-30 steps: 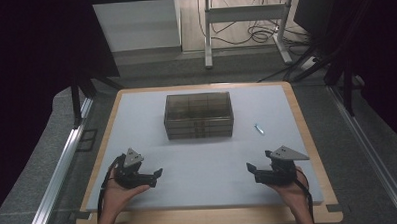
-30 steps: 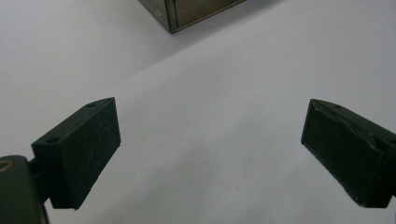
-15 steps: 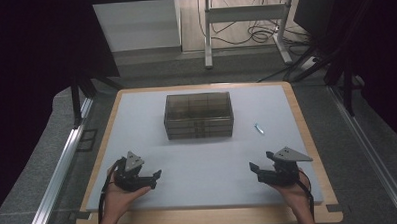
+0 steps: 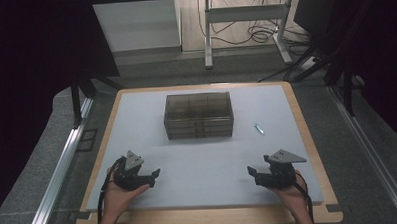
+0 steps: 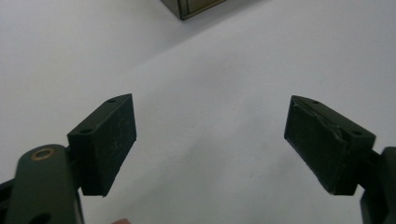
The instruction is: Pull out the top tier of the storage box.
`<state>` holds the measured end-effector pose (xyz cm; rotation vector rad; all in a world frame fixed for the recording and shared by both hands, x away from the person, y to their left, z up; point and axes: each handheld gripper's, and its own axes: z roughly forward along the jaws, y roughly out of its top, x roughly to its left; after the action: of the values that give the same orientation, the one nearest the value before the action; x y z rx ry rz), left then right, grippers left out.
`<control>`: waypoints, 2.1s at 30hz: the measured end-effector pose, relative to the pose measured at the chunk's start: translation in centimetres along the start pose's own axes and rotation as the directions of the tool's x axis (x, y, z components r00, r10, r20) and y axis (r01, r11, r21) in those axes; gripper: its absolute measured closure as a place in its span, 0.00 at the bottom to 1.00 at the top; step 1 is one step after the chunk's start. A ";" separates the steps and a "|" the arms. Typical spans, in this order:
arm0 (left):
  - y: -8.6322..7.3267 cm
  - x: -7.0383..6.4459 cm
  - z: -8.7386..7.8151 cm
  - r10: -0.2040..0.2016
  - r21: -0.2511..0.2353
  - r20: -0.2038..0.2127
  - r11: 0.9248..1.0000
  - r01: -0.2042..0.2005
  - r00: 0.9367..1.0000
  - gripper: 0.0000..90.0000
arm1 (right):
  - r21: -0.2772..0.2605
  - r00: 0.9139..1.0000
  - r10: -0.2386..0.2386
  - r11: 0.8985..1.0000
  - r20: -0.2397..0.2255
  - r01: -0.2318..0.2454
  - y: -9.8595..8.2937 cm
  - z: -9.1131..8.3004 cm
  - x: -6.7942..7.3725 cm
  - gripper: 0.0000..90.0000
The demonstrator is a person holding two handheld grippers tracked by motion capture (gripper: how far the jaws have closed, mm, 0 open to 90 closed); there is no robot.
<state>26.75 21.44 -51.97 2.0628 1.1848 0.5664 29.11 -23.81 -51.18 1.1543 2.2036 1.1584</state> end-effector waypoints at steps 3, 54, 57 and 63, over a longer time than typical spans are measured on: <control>-0.2 0.3 0.1 -0.004 0.013 0.008 1.000 0.004 1.000 0.21 | -0.002 1.000 -0.001 1.000 -0.001 0.001 0.0 -0.1 0.0 0.26; 3.9 -3.2 1.3 0.348 -0.008 -0.147 0.936 -0.353 0.926 0.33 | 0.019 1.000 0.001 1.000 -0.013 -0.001 -0.1 0.3 0.2 0.26; 4.1 -3.4 1.5 0.365 -0.003 -0.162 0.929 -0.371 0.917 0.33 | 0.023 1.000 -0.001 1.000 -0.012 0.001 -0.2 0.3 0.2 0.26; 4.9 -4.0 2.0 0.385 -0.008 -0.186 0.919 -0.393 0.904 0.33 | 0.024 1.000 0.004 1.000 -0.011 -0.004 -0.3 0.3 0.2 0.26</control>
<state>28.94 15.58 -49.78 2.2598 0.8430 0.9796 29.08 -23.60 -51.58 1.1652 2.2306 1.1451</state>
